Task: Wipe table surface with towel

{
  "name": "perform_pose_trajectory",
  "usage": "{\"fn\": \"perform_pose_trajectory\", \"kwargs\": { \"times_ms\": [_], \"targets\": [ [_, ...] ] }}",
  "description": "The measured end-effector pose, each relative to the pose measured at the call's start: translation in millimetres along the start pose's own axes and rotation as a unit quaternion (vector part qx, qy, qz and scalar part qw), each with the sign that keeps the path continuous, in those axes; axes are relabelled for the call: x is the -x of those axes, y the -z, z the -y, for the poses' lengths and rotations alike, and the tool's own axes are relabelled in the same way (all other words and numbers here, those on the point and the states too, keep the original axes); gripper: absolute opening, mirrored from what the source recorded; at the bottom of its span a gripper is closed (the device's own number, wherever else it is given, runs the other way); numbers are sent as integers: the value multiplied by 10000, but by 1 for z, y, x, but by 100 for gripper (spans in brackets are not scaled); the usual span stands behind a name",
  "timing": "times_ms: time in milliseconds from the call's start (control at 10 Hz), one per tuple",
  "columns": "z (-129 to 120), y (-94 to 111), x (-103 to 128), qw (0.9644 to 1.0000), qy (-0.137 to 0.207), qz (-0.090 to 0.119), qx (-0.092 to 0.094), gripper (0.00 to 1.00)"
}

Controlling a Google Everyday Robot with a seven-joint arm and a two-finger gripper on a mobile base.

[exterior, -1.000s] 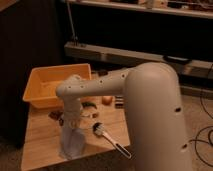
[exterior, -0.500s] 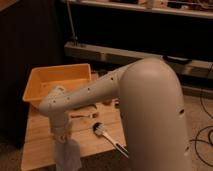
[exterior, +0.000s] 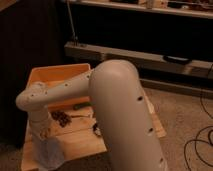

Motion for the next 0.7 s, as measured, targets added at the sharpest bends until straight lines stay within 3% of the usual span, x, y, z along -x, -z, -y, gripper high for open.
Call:
{"fn": "perform_pose_trajectory", "kwargs": {
  "times_ms": [200,400,700],
  "targets": [
    [-3,-6,34,10000,-1,-81,-39,0],
    [18,-9,54,9989,-375,-118,-247,0],
    [71,-5,50,9933,-1072,-125,-416,0]
  ]
}}
